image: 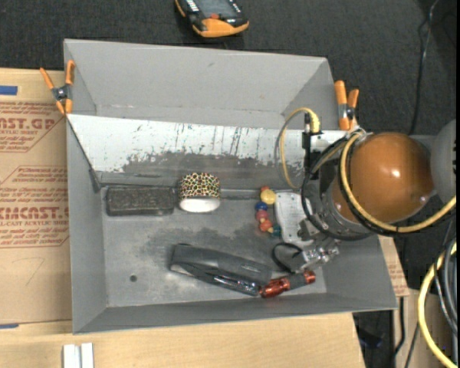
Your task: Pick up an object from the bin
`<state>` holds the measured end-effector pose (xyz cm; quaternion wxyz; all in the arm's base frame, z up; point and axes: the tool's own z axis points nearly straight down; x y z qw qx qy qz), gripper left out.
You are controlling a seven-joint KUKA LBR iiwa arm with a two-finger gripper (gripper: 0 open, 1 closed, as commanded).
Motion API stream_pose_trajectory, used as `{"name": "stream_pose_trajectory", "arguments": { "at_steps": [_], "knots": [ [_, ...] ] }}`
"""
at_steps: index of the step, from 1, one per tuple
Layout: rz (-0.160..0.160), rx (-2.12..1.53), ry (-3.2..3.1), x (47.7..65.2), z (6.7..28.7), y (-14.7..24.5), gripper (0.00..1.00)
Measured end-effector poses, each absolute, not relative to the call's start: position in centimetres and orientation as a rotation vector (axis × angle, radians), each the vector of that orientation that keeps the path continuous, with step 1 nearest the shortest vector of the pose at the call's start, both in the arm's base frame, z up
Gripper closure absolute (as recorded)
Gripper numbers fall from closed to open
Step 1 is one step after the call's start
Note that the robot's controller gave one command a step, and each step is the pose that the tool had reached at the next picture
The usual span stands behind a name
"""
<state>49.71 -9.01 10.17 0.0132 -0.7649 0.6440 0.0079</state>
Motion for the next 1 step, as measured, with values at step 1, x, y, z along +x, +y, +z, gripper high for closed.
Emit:
{"name": "stream_pose_trajectory", "arguments": {
  "at_steps": [1],
  "knots": [
    [0.011, -2.357, 2.029, 52.78, 9.69, -8.41, 1.0]
  ]
}}
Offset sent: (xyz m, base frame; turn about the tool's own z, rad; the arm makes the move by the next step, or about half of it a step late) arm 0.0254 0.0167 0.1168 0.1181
